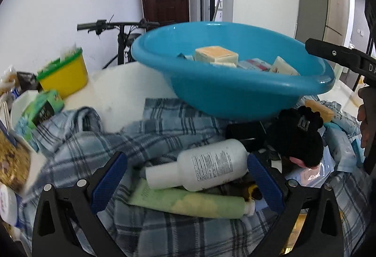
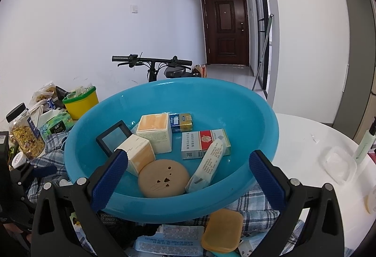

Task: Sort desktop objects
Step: 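Move the left gripper to the white lotion bottle and grasp it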

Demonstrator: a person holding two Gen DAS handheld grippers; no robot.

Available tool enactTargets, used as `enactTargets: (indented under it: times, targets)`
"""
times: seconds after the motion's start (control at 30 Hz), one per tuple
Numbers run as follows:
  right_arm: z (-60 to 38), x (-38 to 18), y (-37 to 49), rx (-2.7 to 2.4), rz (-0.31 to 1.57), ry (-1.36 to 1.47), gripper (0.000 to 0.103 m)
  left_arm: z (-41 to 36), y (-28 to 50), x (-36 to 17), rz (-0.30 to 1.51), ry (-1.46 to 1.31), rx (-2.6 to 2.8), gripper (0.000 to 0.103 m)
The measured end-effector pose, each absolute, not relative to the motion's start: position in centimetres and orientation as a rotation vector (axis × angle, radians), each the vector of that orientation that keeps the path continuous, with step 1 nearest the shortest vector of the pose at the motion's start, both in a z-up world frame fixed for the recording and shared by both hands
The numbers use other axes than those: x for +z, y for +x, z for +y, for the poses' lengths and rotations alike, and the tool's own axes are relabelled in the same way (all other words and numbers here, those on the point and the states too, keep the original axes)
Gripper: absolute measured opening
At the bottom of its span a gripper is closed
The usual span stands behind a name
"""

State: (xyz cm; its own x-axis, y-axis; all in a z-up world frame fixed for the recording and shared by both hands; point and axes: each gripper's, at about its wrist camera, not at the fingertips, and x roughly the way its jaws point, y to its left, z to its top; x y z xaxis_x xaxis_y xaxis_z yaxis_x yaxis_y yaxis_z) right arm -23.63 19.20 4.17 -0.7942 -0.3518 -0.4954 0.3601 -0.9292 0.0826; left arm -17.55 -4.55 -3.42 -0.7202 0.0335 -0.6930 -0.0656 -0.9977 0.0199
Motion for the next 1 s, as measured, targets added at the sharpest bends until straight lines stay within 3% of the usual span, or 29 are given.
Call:
enactTargets:
  times: [0.37, 0.4, 0.47, 0.53, 0.83, 0.87, 0.9, 1.0]
  targets:
    - [18.7, 4.0, -23.4, -2.658, 0.048, 0.734, 0.103, -4.5, -18.7, -4.7, 0.049, -1.267, 2.846, 0.103]
    - [18.6, 4.0, -23.4, -2.656, 0.048, 0.735, 0.103, -4.6, -18.8, -4.8, 0.043, -1.276, 2.847, 0.099]
    - [18.5, 4.0, -23.3, -2.656, 0.052, 0.735, 0.103, -4.6, -18.8, -4.9, 0.044, -1.283, 2.856, 0.067]
    - [18.4, 3.9, -23.2, -2.656, 0.062, 0.733, 0.103, -4.8, -18.8, -4.9, 0.023, -1.281, 2.848, 0.053]
    - [17.9, 3.8, -23.1, -2.647, 0.079, 0.734, 0.103, -4.2, -18.7, -4.6, 0.062, -1.227, 2.810, 0.052]
    - [18.0, 3.8, -23.1, -2.648, 0.075, 0.733, 0.103, -4.1, -18.7, -4.5, 0.058, -1.217, 2.796, 0.042]
    - [18.0, 3.8, -23.0, -2.649, 0.070, 0.732, 0.103, -4.1, -18.6, -4.5, 0.052, -1.210, 2.785, 0.039]
    - [18.0, 3.9, -23.0, -2.648, 0.068, 0.731, 0.103, -4.2, -18.6, -4.5, 0.033, -1.207, 2.768, 0.037]
